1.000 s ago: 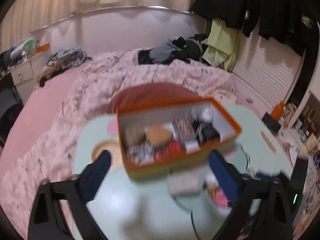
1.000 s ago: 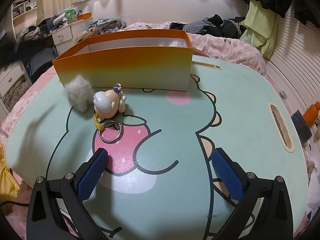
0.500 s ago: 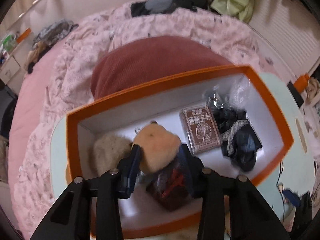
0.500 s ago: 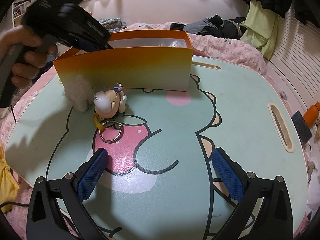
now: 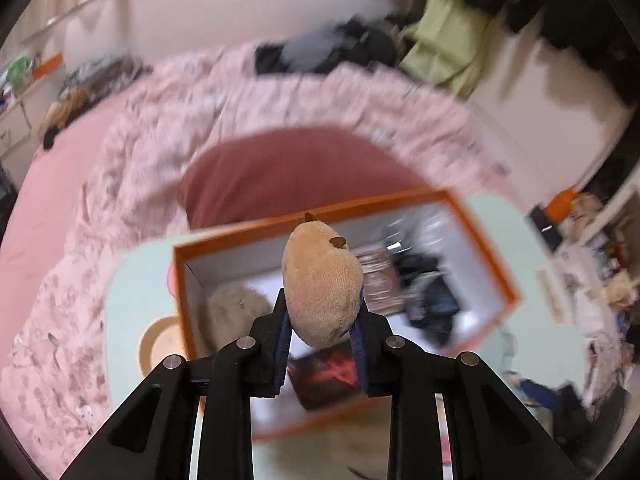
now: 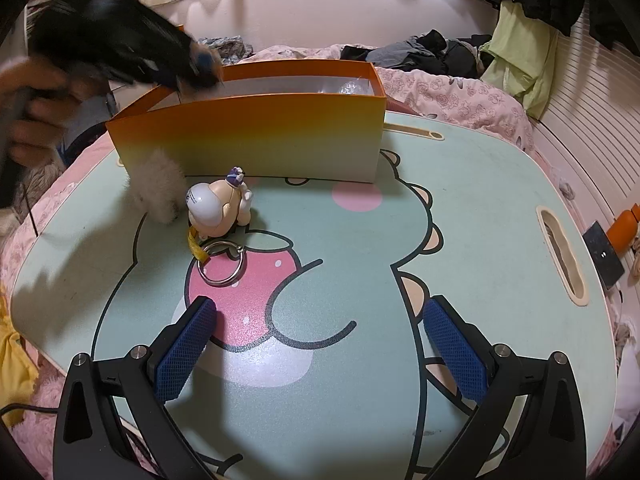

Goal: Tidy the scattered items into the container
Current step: 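Carry the plush bun out and release it beside the figurine, then reach into the box and grasp the black cloth bag with the right gripper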

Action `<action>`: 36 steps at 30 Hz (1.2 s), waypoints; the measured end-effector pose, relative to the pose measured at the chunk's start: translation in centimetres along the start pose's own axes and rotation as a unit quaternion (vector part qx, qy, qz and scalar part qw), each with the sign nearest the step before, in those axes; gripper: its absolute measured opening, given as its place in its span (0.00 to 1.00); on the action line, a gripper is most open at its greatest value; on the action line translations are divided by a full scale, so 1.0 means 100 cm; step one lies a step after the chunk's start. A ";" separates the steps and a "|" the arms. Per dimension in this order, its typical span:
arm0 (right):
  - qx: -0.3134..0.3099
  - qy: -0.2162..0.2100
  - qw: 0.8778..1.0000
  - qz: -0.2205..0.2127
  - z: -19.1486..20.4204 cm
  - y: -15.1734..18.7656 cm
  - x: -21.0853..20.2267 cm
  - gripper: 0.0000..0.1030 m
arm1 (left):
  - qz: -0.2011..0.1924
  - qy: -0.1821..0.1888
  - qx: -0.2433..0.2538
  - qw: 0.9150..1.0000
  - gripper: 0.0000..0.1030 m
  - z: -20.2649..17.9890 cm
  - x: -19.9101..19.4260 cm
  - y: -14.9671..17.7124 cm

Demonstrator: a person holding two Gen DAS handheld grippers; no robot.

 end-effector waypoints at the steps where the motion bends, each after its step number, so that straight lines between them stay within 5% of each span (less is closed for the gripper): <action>1: 0.000 0.000 1.000 0.000 0.000 0.000 0.000 1.00 | -0.012 0.013 0.005 1.000 0.25 -0.004 -0.015 0.004; 6: 0.000 0.000 1.000 0.000 -0.001 0.000 0.000 1.00 | -0.036 0.069 0.057 0.995 0.26 -0.032 -0.061 0.060; 11: 0.000 0.000 1.000 0.000 -0.001 0.000 0.000 1.00 | 0.011 0.096 0.060 0.994 0.26 -0.040 -0.039 0.118; 16: 0.000 -0.001 1.000 -0.001 -0.001 0.000 0.000 1.00 | 0.012 0.048 0.067 0.997 0.35 -0.037 -0.012 0.148; 18: 0.000 0.000 1.000 -0.001 -0.001 0.000 0.000 1.00 | 0.002 0.022 0.061 0.998 0.70 -0.032 -0.005 0.148; 19: 0.000 0.000 1.000 -0.001 -0.001 0.001 0.000 1.00 | -0.012 0.018 0.055 0.998 0.74 -0.030 -0.006 0.147; 23: 0.000 -0.001 1.000 -0.001 -0.002 0.001 0.000 1.00 | -0.049 0.023 0.057 0.997 0.83 -0.032 -0.021 0.147; 34: 0.000 -0.001 1.000 -0.001 -0.002 0.001 0.000 1.00 | -0.042 -0.057 0.042 0.997 0.87 -0.025 -0.005 0.181; 36: 0.000 -0.001 1.000 -0.001 -0.002 0.001 0.000 1.00 | -0.048 -0.084 0.061 0.993 0.95 -0.030 -0.003 0.181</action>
Point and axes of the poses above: each gripper's, at about its wrist camera, not at the fingertips, and x roughly the way its jaws point, z to its left, y to its underside, the point moved 4 cm from there along x, roughly the way its jaws point, and after that the axes turned 2 degrees about z, right-handed, at the moved point
